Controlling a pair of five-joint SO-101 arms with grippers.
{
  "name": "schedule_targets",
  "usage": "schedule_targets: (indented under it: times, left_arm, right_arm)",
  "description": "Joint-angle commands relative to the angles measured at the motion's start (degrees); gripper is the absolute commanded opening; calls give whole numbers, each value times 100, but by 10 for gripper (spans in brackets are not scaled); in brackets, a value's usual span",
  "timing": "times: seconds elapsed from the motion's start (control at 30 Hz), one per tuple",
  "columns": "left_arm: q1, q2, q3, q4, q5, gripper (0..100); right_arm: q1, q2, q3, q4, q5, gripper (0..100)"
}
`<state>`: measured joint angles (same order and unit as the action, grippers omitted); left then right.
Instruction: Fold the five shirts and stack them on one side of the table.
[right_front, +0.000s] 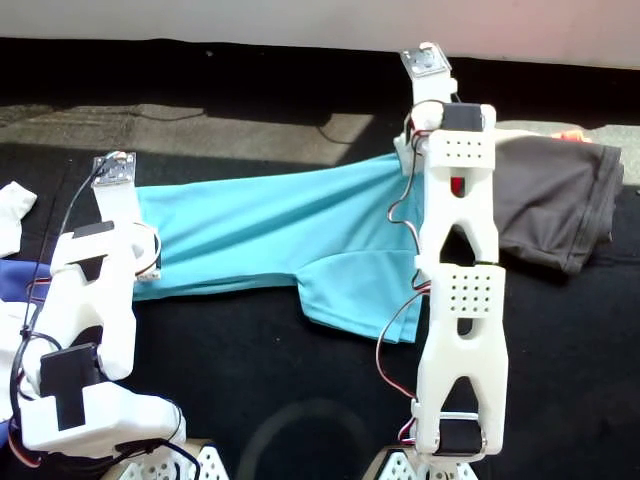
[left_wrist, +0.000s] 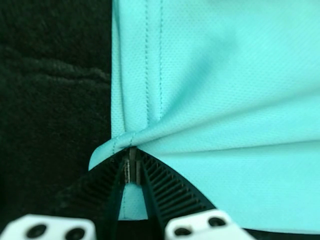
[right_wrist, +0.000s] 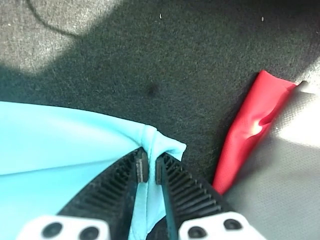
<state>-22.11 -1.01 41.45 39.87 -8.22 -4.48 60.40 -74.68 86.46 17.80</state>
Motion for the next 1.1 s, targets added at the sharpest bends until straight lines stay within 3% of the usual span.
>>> schedule_targets:
  times: [0.0, 0.23, 0.67, 0.83, 1.07]
  left_arm:
    - [92, -84, 22, -70, 18, 9]
    - [92, -84, 22, -70, 18, 9]
    - [92, -84, 22, -70, 18, 9]
    - [92, -84, 40, -132, 18, 9]
    - [92, -84, 40, -132, 18, 9]
  right_arm:
    - [163, -66, -224, -84, 70, 11]
    - [163, -233, -708, 796, 53, 194]
    - [-189, -611, -1429, 1481, 53, 194]
    - [-576, -1921, 110, 1490, 53, 194]
    - [-1429, -4567, 4725, 1437, 404, 194]
